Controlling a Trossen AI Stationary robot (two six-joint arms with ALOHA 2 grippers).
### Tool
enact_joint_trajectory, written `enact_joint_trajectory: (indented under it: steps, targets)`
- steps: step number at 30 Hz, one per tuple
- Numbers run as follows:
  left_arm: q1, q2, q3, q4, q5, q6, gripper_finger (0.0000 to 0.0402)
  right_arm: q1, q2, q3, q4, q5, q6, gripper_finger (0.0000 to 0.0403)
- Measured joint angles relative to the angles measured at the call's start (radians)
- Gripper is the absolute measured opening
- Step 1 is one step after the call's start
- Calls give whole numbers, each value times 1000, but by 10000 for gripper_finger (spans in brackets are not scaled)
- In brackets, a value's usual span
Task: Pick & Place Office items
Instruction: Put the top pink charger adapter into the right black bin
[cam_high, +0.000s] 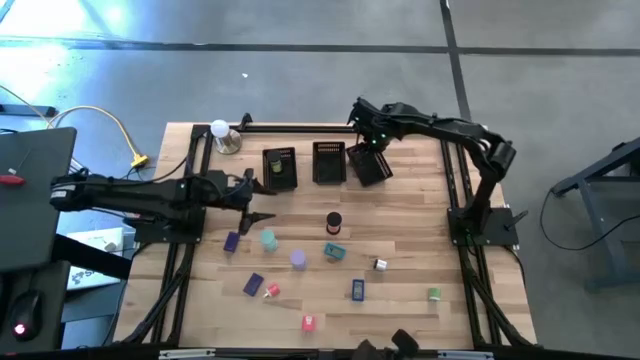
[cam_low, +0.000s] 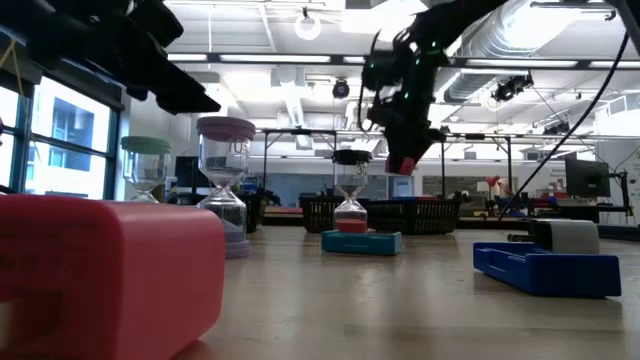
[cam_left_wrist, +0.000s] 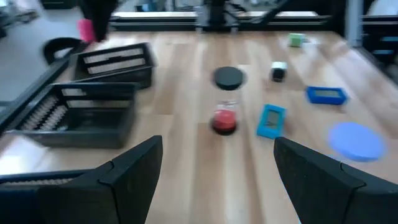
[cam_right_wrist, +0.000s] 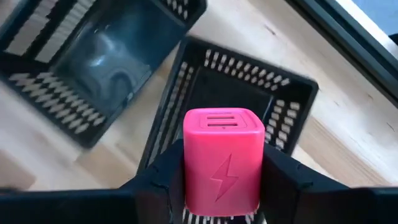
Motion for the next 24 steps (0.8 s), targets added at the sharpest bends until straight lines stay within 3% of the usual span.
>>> enact_joint_trajectory:
  steps: [3, 11, 22, 24]
  targets:
    - [56, 0, 0, -3, 10, 4, 301, -22, 39, 0, 18, 0, 7, 137]
    - [151, 0, 0, -4, 208, -30, 301, -57, 148, 0, 40, 5, 7, 137]
    - [156, 0, -1, 9, 216, -8, 301, -54, 228, 0, 64, 14, -5, 137]
    - [156, 0, -1, 9, 215, 2, 301, -48, 226, 0, 82, 14, -5, 160]
